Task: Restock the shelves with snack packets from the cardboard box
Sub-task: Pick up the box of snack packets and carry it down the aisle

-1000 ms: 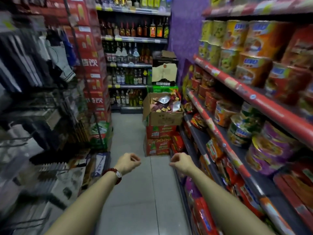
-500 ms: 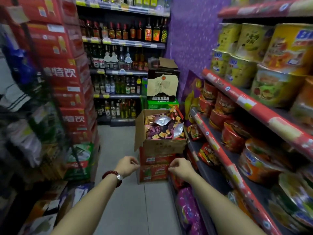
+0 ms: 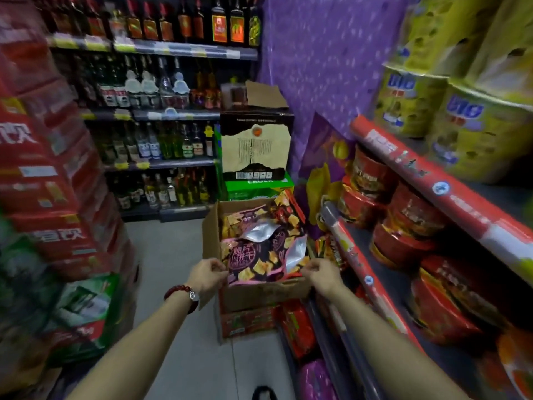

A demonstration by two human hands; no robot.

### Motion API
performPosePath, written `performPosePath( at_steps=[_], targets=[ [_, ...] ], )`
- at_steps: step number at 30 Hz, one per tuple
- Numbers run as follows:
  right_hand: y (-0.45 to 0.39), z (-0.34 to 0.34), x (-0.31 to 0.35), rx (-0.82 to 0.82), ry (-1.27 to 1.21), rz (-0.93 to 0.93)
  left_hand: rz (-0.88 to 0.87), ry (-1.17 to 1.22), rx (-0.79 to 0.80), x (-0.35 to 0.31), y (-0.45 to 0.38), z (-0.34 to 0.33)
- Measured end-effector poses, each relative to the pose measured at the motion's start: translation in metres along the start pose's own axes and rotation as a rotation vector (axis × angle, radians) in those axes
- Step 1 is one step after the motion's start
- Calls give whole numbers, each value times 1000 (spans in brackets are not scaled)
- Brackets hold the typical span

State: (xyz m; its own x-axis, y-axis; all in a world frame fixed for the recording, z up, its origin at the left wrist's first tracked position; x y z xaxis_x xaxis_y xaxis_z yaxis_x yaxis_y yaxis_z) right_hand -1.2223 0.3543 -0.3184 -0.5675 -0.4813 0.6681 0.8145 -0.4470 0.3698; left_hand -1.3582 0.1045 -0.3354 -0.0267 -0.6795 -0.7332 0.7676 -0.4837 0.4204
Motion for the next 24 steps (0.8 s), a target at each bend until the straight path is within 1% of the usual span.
performPosePath(
  at_steps=[5,8,13,19,22,24],
  targets=[
    [-88,30,-9,-61,-54,-44,49,14,-50,-22,-66,12],
    [-116,38,-6,-111,-154,-34,77,44,-63,-23,-90,14],
    [-139,15,-20,-91,-223,-57,188,55,-113,7,-125,10],
    [-147,-20,-60,-183,-417,-124,243,128,-78,49,-144,-16],
    [-153,-26,-75,-225,-504,-148,224,232,-56,60,-148,-32],
    [-157,-28,-79,-204,-535,-163,194,348,-60,61,-150,-44]
  ],
)
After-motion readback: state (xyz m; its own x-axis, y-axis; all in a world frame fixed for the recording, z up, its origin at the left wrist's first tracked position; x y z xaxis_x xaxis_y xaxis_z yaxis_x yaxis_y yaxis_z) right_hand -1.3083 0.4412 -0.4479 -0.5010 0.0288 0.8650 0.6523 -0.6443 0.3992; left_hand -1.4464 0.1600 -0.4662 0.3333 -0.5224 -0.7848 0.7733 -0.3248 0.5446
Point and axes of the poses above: each hand's wrist, its own y-axis away from the middle knuckle, its own z-axis out of the back of the hand, x = y × z, the point moved 2 cm from there along -y, towards the middle knuckle, and after that the axes turned 9 degrees about x, right-handed, at the moved point
